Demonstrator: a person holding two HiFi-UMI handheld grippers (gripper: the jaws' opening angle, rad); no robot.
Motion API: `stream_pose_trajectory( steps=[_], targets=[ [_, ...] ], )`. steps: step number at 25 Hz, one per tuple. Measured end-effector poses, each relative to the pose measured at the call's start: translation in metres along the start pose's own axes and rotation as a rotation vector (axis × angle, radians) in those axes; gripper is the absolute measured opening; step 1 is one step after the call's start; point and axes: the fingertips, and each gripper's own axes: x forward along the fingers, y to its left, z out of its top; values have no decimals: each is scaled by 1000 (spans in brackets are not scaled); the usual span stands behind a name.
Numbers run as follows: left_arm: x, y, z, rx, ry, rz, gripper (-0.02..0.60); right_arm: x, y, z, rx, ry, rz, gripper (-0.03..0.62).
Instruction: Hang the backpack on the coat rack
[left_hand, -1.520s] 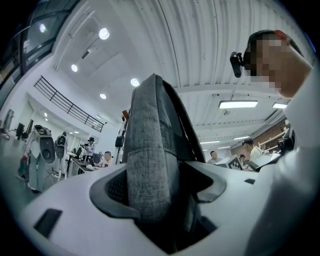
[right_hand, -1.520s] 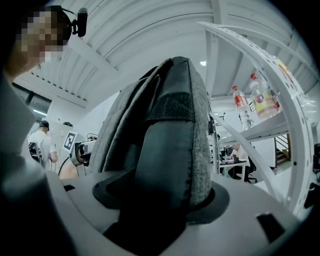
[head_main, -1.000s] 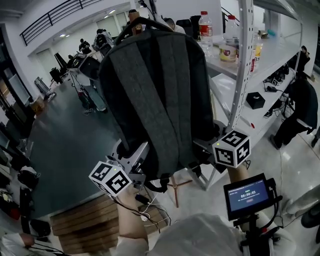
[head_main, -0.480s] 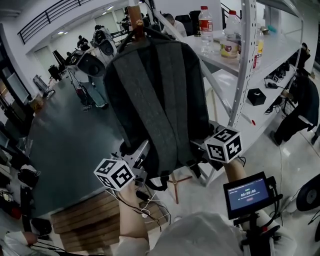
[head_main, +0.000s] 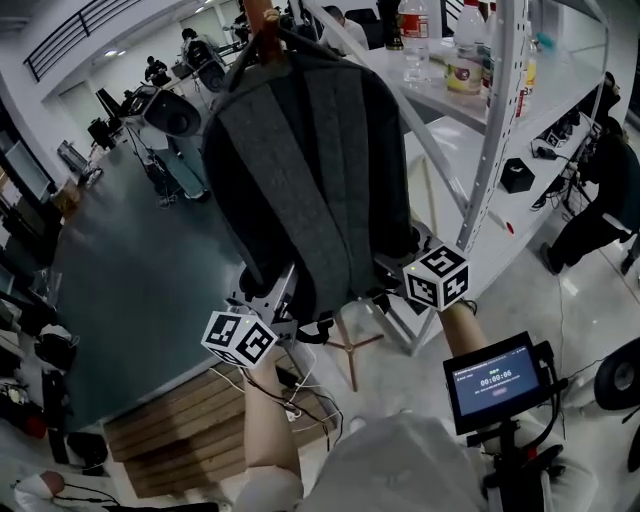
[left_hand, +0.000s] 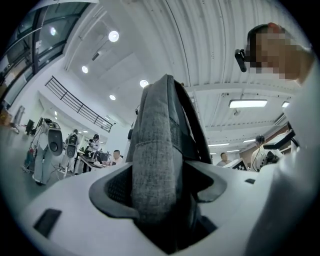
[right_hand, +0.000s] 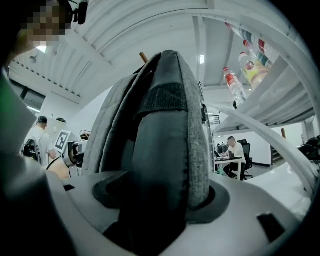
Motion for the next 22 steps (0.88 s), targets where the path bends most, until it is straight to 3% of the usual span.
stream_pose_trajectory(
  steps=[10,14,19,22],
  targets=[
    [-11,-7,1,31,-65,16,316,-9,1,2,-44,-77,-46,325],
    [-27,-16,13,120,-72,110,314,-23,6,13,-58,-156,-98,325],
    [-56,-24,30,87,-170,184,314,-36,11,19,-91,-221,-125,327],
    [-64,-34,40,116,-205,221,314,-42,8,22,-87,-245,-149,327]
  ],
)
